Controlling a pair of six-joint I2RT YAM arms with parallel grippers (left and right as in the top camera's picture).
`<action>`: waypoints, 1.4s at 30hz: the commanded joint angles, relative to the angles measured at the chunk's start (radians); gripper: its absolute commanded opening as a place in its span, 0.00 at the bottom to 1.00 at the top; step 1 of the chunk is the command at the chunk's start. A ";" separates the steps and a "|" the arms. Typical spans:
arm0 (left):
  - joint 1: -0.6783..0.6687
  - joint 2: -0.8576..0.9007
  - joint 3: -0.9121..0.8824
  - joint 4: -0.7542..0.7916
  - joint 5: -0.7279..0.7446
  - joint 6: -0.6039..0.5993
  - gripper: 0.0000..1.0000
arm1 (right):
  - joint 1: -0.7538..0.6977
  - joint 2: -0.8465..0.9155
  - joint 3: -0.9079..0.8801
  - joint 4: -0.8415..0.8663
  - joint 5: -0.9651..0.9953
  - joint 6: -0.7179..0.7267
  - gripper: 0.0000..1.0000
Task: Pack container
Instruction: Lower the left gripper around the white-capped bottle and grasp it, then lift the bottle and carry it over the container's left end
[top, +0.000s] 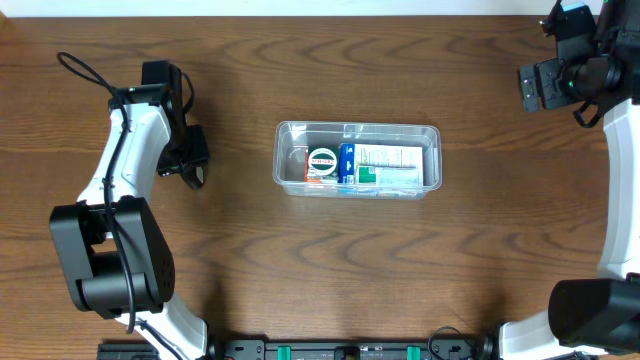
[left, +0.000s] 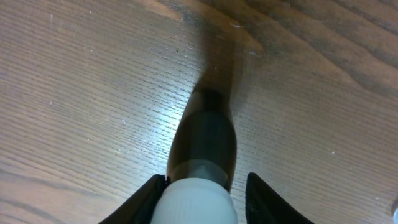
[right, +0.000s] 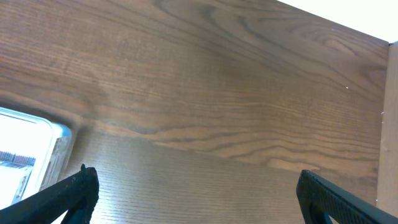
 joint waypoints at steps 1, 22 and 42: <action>0.004 0.005 -0.003 0.002 0.004 0.003 0.38 | -0.003 -0.002 0.000 0.000 -0.001 0.009 0.99; -0.013 -0.151 0.137 -0.117 0.047 0.008 0.24 | -0.003 -0.002 0.000 0.000 -0.001 0.009 0.99; -0.484 -0.489 0.137 -0.132 0.198 0.016 0.24 | -0.003 -0.002 0.000 0.000 -0.001 0.009 0.99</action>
